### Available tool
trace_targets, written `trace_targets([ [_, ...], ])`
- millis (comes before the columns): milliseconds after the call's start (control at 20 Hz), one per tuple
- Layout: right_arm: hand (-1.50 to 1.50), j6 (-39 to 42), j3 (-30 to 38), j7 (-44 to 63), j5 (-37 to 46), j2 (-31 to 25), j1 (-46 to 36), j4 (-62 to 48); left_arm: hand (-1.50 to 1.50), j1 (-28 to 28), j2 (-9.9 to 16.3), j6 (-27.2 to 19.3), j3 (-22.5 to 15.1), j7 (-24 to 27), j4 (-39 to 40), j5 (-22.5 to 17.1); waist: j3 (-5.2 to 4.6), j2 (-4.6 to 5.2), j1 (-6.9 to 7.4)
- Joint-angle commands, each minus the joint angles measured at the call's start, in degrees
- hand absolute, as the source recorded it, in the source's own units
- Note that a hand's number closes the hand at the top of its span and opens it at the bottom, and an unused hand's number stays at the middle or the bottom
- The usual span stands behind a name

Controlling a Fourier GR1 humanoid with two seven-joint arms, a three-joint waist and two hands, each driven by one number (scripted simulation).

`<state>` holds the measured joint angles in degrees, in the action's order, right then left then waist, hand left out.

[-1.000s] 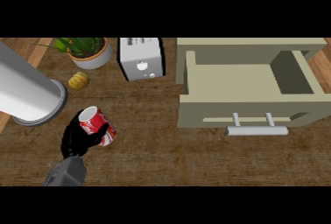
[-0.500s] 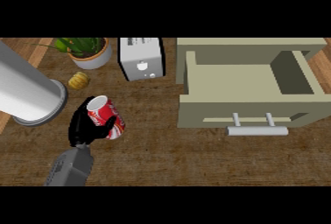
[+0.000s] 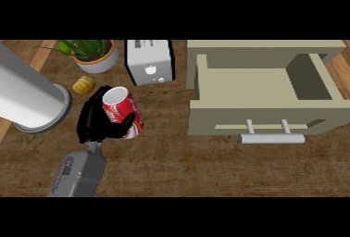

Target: Pick up the can, place it into the drawer and close the drawer

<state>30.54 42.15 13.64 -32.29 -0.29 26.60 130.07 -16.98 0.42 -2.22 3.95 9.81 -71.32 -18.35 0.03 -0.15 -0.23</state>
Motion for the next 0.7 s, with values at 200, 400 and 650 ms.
trace_targets([
  [200, -1.50, -2.55, -0.22, 2.46, -1.49, 0.25, 0.05, 3.39, 1.50, -8.85, 0.46, -9.15, -2.79, -13.96, -9.60, 2.94, -0.02, 0.03, -0.24],
  [400, -1.50, 0.05, 1.29, -0.15, -0.22, 0.14, -1.49, -0.35, 1.50, -10.85, -0.36, -11.80, -6.45, -12.78, -8.87, 4.90, -0.01, 0.11, -0.27],
  [650, -1.50, -0.79, 0.56, 0.55, -1.15, -0.76, -0.03, 0.32, 1.50, -19.11, -0.39, -17.89, -7.84, -19.78, -9.70, 6.67, -0.01, 0.10, -0.55],
])
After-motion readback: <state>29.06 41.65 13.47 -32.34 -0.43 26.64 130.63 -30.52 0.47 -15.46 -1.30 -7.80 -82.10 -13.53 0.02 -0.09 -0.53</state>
